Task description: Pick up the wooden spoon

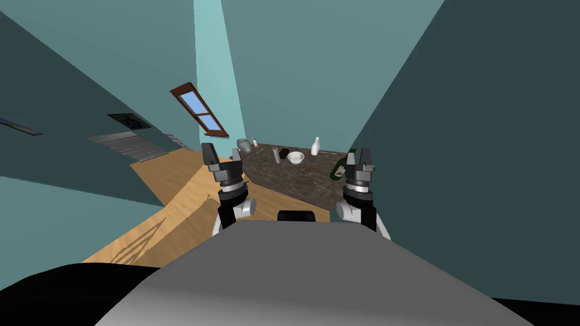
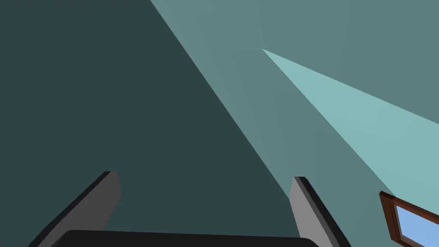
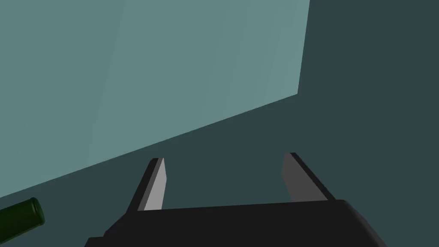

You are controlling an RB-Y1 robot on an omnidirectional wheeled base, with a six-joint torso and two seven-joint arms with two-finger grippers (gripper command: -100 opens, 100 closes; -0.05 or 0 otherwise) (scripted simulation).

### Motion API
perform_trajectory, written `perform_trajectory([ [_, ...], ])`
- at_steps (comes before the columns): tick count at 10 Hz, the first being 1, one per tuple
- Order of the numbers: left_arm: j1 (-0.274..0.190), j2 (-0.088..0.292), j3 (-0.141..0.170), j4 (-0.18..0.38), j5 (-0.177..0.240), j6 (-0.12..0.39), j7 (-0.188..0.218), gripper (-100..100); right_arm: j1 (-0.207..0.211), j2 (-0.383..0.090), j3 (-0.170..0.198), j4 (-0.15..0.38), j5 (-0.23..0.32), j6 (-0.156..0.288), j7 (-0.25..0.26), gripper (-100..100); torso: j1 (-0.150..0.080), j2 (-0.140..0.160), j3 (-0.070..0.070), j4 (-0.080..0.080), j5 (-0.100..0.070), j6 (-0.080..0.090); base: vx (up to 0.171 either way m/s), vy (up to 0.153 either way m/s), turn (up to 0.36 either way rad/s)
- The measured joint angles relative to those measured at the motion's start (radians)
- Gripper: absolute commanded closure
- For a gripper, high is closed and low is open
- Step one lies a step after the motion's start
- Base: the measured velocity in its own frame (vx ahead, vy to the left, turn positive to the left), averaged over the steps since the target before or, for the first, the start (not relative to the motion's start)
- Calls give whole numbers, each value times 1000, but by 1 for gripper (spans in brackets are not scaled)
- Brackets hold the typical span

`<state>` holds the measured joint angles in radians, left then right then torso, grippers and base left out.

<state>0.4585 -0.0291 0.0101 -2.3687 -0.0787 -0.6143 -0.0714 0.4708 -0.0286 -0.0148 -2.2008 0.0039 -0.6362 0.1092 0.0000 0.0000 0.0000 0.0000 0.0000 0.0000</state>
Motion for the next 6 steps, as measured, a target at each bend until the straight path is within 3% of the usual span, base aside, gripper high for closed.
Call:
perform_trajectory([
  [2, 0, 0, 0, 0, 0, 0, 0, 0, 17, -50, -6, 25, -4, -5, 2, -100, 5, 2, 1, 0, 1, 0, -54, 103, 100],
  [6, 0, 0, 0, 0, 0, 0, 0, 0, 66, -174, -25, 114, -9, -33, 10, -100, 11, 6, 3, 1, 2, 0, -75, 155, 131],
])
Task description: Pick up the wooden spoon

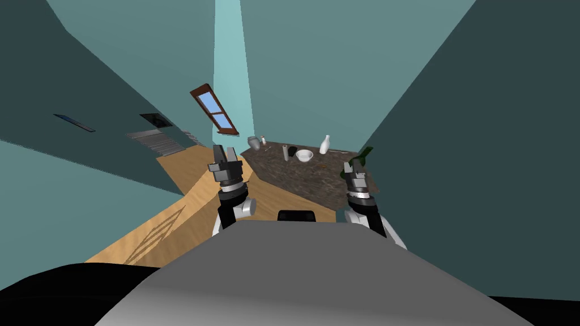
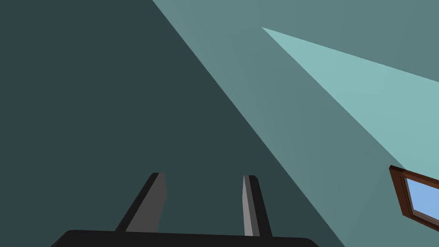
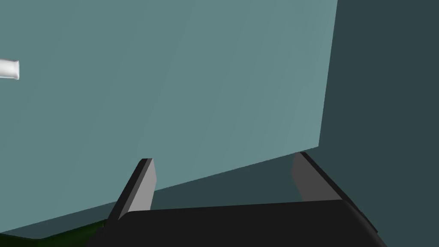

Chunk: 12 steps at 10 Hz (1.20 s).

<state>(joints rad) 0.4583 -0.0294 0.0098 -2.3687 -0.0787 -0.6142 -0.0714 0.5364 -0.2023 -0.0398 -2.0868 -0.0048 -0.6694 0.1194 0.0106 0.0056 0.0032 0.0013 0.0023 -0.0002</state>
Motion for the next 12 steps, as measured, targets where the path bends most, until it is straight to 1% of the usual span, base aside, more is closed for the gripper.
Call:
perform_trajectory([
  [1, 0, 0, 0, 0, 0, 0, 0, 0, 15, -31, -4, 33, 2, -10, 4, -100, 0, -1, 0, 0, 0, 0, -35, 102, 51],
  [2, 0, 0, 0, 0, 0, 0, 0, 0, 23, -52, -4, 49, 3, -17, 8, -100, -4, -2, -1, 0, 0, 0, -12, 92, 132],
  [4, 0, 0, 0, 0, 0, 0, 0, 0, 39, -116, -15, 105, 6, -21, 12, -100, -3, -5, -3, -1, -1, 0, -8, 119, 120],
  [5, 0, 0, 0, 0, 0, 0, 0, 0, 47, -137, -14, 120, 9, -25, 16, -100, -4, -4, -2, -1, -1, 0, -13, 108, 141],
  [6, 0, 0, 0, 0, 0, 0, 0, 0, 56, -172, -19, 144, 11, -28, 17, -100, -4, -4, -2, -1, -1, 0, 10, 145, 236],
  [7, 0, 0, 0, 0, 0, 0, 0, 0, 72, -211, -24, 179, 15, -36, 18, -100, -3, -5, -3, -1, 0, 0, 31, 156, 225],
  [8, 0, 0, 0, 0, 0, 0, 0, 0, 99, -243, -20, 206, 26, -46, 26, -100, -1, -6, -3, -1, 0, 0, 29, 95, 27],
  [9, 0, 0, 0, 0, 0, 0, 0, 0, 103, -263, -10, 228, 36, -49, 37, -100, -4, -6, -4, -1, -1, 0, 38, 80, 112],
  [12, 0, 0, 0, 0, 0, 0, 0, 0, 120, -347, -4, 298, 55, -47, 47, -100, -7, -7, -4, -1, -1, 0, 35, 68, 98],
])
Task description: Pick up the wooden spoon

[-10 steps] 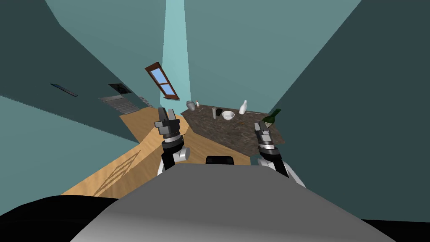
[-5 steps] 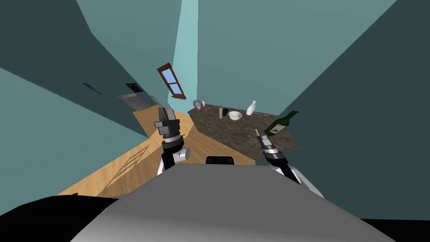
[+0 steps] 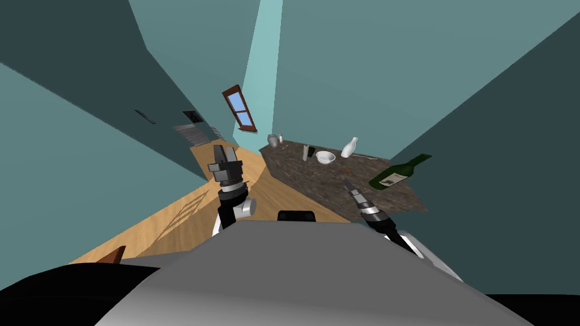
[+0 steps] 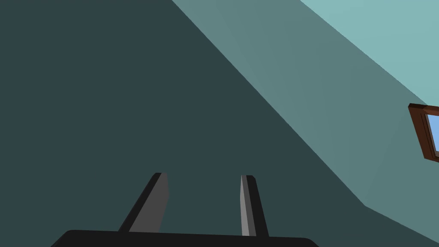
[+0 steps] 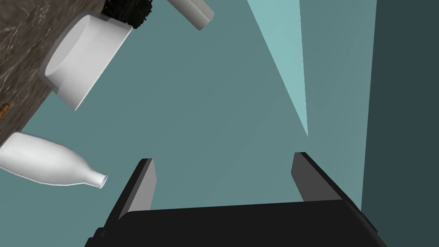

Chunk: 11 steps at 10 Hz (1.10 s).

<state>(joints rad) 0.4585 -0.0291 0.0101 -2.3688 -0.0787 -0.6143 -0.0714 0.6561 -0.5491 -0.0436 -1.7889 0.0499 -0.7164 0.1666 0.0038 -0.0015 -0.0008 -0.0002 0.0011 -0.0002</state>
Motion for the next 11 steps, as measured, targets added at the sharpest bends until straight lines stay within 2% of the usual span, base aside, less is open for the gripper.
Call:
perform_trajectory([
  [1, 0, 0, 0, 0, 0, 0, 0, 0, 5, -20, 2, 16, 5, -3, 3, -100, 0, 1, 0, 0, 0, 0, 33, 85, 136],
  [3, 0, 0, 0, 0, 0, 0, 0, 0, 26, -83, 15, 85, 28, -17, 13, -100, 2, -1, -1, 0, 0, 0, 65, 99, 142],
  [6, 0, 0, 0, 0, 0, 0, 0, 0, 64, -161, 27, 122, 54, -12, 31, -100, 0, 0, 0, 0, 0, 1, 48, 75, 108],
  [7, 0, 0, 0, 0, 0, 0, 0, 0, 59, -187, 39, 159, 68, -17, 36, -100, -1, 0, 0, 0, 0, 0, 39, 55, 59],
  [8, 0, 0, 0, 0, 0, 0, 0, 0, 69, -214, 39, 169, 73, -16, 37, -100, -1, 0, 0, 0, 0, 1, 44, 67, 109],
  [9, 0, 0, 0, 0, 0, 0, 0, 0, 73, -240, 49, 205, 87, -22, 44, -100, 0, 0, 0, 0, 0, 0, 38, 54, 49],
  [11, 0, 0, 0, 0, 0, 0, 0, 0, 93, -295, 56, 240, 106, -24, 51, -100, 0, 0, 0, 0, 0, 0, 48, 64, 78],
])
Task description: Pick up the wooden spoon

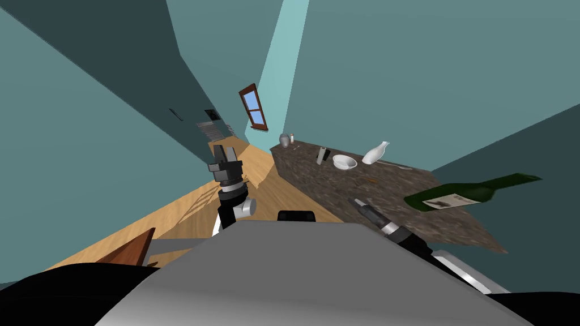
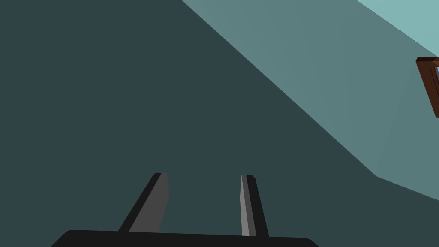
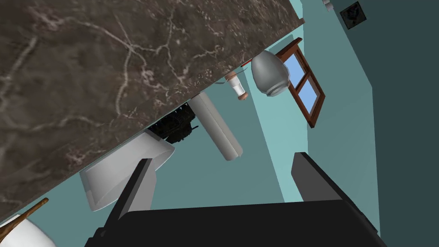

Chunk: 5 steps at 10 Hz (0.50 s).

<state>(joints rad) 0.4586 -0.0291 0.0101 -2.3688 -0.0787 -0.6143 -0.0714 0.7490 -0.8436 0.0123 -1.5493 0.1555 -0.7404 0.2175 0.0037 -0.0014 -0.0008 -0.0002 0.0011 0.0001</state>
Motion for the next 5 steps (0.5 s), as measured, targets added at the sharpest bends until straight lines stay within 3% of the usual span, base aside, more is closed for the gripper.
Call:
perform_trajectory([
  [5, 0, 0, 0, 0, 0, 0, 0, 0, 28, -139, 22, 88, 49, 1, 18, -100, -1, 1, 0, 0, 0, 0, 45, 56, 74],
])
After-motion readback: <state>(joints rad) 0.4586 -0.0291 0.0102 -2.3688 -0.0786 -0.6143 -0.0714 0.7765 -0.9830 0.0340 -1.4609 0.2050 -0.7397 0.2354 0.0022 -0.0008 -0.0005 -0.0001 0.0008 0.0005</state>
